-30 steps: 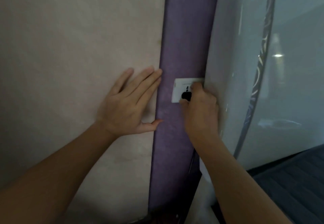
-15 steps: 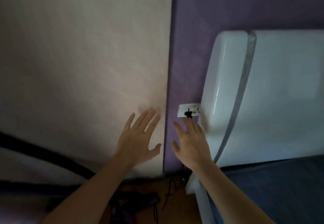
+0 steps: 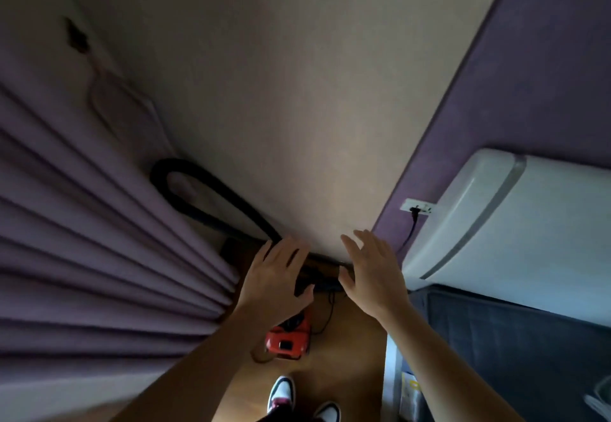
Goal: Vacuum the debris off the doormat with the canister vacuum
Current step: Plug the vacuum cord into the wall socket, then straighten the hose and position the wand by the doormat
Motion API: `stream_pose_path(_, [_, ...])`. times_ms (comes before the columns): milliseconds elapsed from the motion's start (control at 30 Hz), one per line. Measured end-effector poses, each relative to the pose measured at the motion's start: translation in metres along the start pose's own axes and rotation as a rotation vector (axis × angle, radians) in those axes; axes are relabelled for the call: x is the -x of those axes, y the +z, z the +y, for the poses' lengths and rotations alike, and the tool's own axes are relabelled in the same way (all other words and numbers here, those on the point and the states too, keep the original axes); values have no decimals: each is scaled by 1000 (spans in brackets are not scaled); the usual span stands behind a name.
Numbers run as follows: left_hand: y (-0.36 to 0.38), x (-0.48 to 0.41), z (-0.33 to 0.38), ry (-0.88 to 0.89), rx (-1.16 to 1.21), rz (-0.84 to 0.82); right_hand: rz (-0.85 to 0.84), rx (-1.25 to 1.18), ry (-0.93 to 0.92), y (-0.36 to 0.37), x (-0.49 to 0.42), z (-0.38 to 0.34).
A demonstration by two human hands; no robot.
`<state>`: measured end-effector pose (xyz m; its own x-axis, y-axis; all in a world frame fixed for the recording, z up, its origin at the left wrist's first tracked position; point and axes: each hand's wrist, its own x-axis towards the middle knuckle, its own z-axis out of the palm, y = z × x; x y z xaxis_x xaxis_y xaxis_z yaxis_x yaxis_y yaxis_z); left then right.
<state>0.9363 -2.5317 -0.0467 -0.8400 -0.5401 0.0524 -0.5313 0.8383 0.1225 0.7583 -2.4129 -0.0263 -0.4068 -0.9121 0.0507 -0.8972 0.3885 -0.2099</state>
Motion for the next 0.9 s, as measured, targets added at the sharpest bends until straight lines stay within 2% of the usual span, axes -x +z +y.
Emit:
stream_pose_path(167, [-19,66,-48,-226,33,31,-23,-30,-56,8,13,-26])
stream_pose_path(433, [-12,104,-113,-357,61,78,-81,-69,-86,24,-14,-53])
stream_pose_path(700, [26,82,-162,-386,143,41,-168,-138,-41,54,-67,-65])
stream_pose_path(800, [51,52,-181,-448,216,-26,-228,-154,-49,85,-94,-71])
stream_pose_path(900, [81,19,-200,-580,318,19,-282,-213,-83,132,-124,-86])
